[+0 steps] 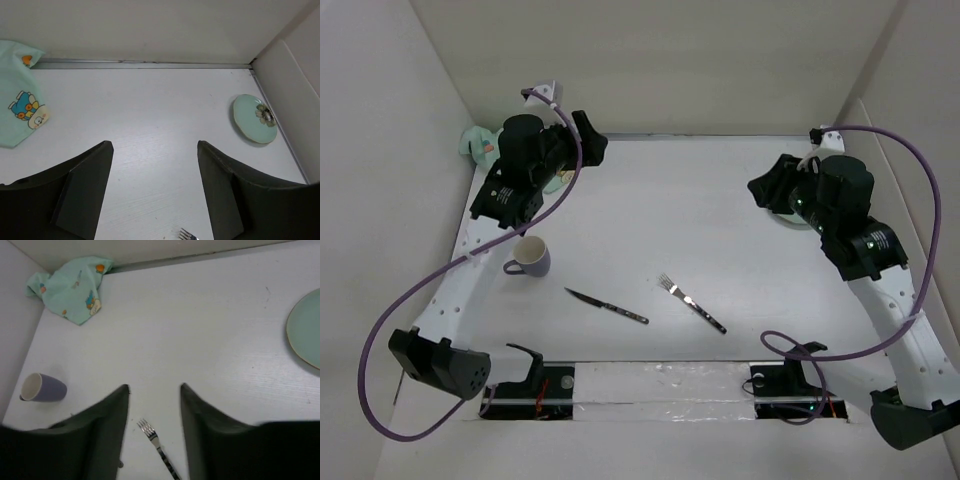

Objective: Set the dinner table for one person

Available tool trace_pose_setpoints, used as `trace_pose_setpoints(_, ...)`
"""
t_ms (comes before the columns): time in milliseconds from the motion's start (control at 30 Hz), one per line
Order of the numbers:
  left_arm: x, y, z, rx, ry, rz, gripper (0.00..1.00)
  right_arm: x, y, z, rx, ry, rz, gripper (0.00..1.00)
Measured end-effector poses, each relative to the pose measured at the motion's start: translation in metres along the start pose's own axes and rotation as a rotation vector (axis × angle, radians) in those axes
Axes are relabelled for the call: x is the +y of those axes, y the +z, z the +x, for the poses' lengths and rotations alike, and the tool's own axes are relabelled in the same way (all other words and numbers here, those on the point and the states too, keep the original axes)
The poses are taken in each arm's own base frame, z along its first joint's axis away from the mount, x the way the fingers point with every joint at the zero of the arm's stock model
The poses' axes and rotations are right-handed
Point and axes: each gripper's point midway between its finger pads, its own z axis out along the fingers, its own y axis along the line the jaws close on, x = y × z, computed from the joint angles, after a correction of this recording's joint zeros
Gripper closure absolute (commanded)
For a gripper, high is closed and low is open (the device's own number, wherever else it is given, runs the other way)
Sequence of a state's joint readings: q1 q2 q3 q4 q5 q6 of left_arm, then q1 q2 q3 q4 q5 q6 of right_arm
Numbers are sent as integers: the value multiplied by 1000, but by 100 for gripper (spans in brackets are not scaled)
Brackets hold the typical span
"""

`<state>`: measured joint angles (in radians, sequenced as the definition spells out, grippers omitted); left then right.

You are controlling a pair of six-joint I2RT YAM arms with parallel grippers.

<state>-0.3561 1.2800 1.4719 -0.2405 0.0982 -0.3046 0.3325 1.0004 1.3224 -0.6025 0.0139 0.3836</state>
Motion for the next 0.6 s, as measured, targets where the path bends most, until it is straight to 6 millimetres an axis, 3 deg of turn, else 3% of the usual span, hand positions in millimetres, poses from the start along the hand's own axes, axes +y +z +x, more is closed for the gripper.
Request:
trace_pose_setpoints(33,2,0,0,0,-1,-13,35,-1,1,1,5,-1,-1,73)
trace_pose_setpoints(67,7,1,1,-1,0,-36,37,-2,2,3,9,2,-1,94)
trace_pose_setpoints(133,17,5,2,3,0,-91,47,-4,3,6,17,5,1,100)
trace_pose_setpoints(167,22,9,0,0,-1,-122,70,-5,4,6,17,9,0,100)
trace_pose_setpoints(233,34,17,-2,5,2,-174,100,-6,6,8,27,14,-3,100)
trace_pose_setpoints(367,86,59,-16,18,-66,-324,100,-5,12,13,51,17,-16,100)
trace_pose_setpoints(433,128,78,-15,32,-124,-409,90,-5,14,17,64,18,-22,100)
trace_pose_setpoints(467,148,84,-13,39,-147,-449,79,-5,14,19,67,18,-26,100)
trace_pose_setpoints(600,232,101,20,115,-258,-617,64,-5,16,29,88,19,-38,100)
